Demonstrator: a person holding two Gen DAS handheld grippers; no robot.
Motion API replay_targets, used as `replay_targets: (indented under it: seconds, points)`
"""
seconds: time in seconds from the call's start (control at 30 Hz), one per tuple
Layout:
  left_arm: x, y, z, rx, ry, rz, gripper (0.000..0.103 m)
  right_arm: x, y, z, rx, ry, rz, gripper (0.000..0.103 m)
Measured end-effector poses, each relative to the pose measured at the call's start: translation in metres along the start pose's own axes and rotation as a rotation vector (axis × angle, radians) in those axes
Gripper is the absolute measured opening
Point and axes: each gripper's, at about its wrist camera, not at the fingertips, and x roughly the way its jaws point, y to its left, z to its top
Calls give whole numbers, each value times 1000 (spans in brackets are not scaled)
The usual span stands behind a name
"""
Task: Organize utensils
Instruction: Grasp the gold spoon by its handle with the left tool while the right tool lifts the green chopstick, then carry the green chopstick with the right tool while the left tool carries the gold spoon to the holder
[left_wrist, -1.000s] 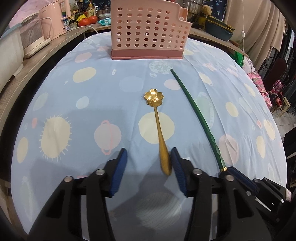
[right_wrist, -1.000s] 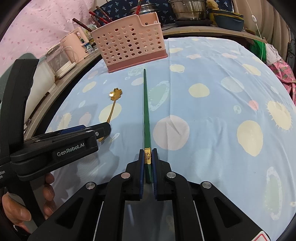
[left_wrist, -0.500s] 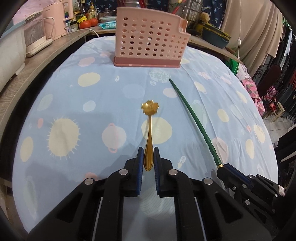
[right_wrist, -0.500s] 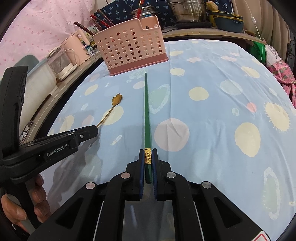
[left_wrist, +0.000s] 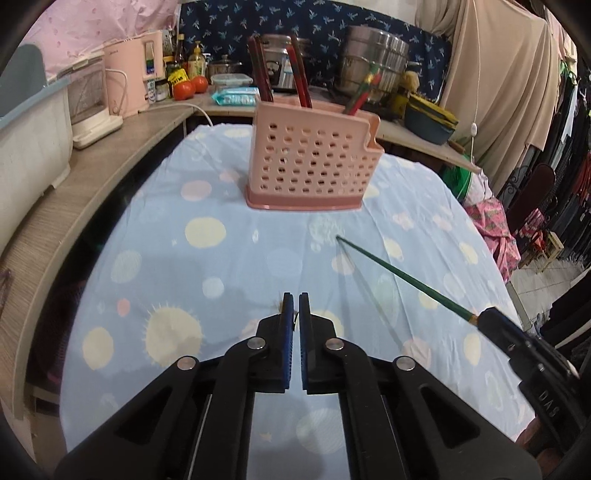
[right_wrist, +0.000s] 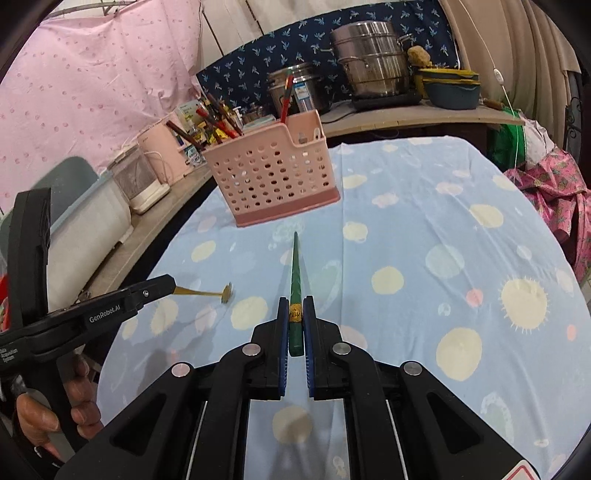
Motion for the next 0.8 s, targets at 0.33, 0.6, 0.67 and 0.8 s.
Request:
replay_targets:
  seconds: [0.33, 0.6, 0.67, 0.8]
  points:
    - [-12, 12, 40, -29, -85, 2, 1, -11, -4, 64, 25, -148, 33, 7]
    - [-1, 24, 26, -40, -21, 2, 3, -14, -3, 86, 33, -200, 34, 7]
    - [9, 26, 5, -38, 41, -2, 14, -12, -5, 83, 42, -192, 37, 7]
    - [26, 33, -37, -65, 143, -7, 38, -11, -7, 73, 60, -171, 41, 7]
